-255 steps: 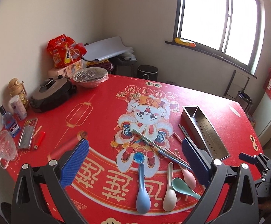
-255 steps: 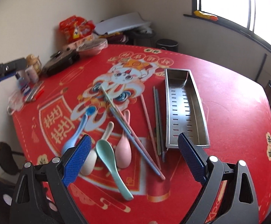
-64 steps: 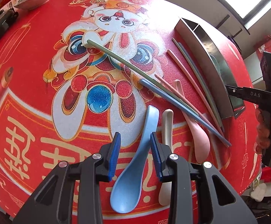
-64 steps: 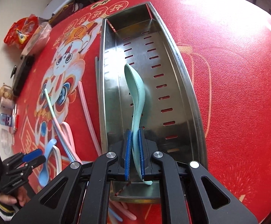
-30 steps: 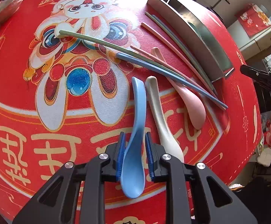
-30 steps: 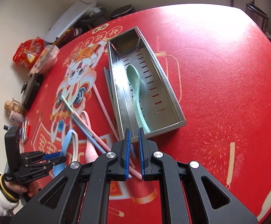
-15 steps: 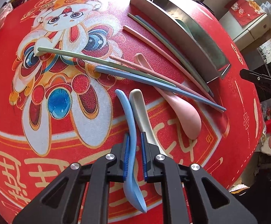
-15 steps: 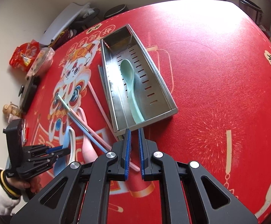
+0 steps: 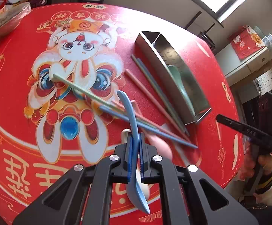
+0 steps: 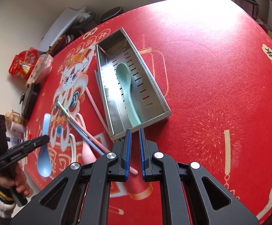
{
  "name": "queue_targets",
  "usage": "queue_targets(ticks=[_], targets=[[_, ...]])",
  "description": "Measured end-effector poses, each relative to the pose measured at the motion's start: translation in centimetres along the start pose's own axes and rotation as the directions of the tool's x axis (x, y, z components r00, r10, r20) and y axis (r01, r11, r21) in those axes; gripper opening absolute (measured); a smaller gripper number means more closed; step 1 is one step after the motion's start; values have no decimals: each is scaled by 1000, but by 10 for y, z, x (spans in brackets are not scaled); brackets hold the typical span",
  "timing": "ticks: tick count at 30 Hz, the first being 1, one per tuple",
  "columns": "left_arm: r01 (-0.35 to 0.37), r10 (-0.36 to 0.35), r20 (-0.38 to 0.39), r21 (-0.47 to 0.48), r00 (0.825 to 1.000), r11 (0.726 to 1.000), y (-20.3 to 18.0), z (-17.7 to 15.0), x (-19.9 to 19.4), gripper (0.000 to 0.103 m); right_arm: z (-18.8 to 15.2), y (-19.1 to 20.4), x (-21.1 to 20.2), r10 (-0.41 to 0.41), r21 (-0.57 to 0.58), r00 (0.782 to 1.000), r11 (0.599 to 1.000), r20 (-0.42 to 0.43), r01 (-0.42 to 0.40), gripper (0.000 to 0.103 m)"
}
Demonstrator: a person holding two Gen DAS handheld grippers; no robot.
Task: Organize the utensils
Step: 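Carry the blue spoon into the steel tray beside the mint spoon, release with left gripper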
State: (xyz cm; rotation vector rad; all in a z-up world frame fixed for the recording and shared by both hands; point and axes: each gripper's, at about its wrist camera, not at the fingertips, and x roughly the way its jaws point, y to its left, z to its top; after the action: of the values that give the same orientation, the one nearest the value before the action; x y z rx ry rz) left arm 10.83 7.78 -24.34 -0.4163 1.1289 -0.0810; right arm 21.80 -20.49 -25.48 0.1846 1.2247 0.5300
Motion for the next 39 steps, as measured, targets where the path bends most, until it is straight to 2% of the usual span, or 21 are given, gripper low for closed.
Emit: queue_targets(ticks=[5,7,8,13,24,29,35,37,39], targets=[[81,-80,40,-26,996,996,-51,33,15,6,7,-2,-1,-3,-14,1000,1000,16,3,11],[110,-108,50,-40,993,993,-67,46,26,6,10,-5,-3,-14,-20,1000,1000,22,15,33],[122,-119,50,-44,992,992,-74,51,32,6,11,-8,-5,-16,-18,1000,1000,27,16,38],[156,-154,33,-72,987,985,-106,76,73,6,17,-22,-10,-25,-13,999,1000,30,26,49],[95,-101,-36,-140,994,985,-125,104,152,6,28,-57,-26,-42,32,998,999,43,41,58],[68,-76,-55,-139,996,988,-128,111,168,6,30,-67,-29,-48,55,998,997,47,46,59],[67,-76,-80,-111,994,992,-129,115,177,6,29,-68,-28,-52,59,998,997,46,49,59],[77,-86,-86,-98,993,992,-130,116,176,14,28,-67,-28,-51,58,998,997,45,48,59],[82,-90,-93,-86,992,993,-130,117,173,16,29,-64,-26,-49,56,998,997,46,46,59]])
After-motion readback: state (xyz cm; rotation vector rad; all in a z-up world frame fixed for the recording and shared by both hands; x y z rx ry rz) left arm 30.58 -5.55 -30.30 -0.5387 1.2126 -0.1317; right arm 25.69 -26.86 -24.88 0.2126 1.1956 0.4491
